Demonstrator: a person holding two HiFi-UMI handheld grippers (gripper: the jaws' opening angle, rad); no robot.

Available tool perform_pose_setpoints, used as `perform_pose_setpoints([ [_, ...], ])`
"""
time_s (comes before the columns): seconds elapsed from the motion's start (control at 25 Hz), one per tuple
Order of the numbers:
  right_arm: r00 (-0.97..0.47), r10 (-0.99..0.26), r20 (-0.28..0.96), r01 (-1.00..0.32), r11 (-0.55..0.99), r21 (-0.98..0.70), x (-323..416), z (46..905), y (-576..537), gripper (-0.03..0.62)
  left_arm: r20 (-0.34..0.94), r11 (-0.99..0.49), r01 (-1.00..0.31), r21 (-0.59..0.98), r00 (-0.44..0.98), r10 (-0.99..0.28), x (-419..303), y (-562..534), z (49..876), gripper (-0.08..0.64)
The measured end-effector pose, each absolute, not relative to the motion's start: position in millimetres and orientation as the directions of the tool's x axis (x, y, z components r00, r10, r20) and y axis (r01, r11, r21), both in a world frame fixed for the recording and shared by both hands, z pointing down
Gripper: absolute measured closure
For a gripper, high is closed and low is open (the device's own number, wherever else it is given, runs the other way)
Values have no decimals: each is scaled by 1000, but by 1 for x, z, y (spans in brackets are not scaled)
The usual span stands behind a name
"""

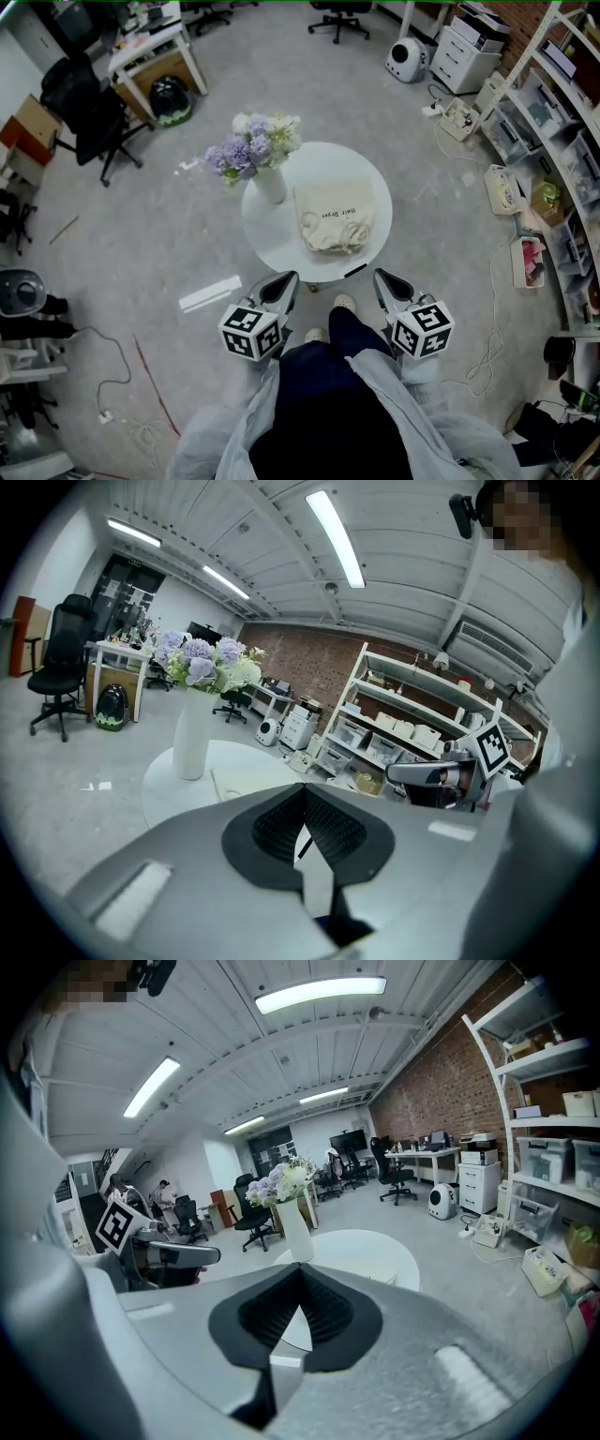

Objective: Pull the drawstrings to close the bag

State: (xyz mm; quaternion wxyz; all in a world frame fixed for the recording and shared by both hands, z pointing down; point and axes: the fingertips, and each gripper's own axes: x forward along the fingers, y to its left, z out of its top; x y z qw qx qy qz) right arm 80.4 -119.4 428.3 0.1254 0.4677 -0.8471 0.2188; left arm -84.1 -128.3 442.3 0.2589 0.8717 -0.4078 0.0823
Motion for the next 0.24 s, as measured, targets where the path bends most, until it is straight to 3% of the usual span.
perform_pose_setpoints([
  [0.24, -531, -734, 423, -847, 465, -257, 79, 432, -122, 591, 361, -530, -760, 377, 647, -672, -86, -129, 446, 543],
])
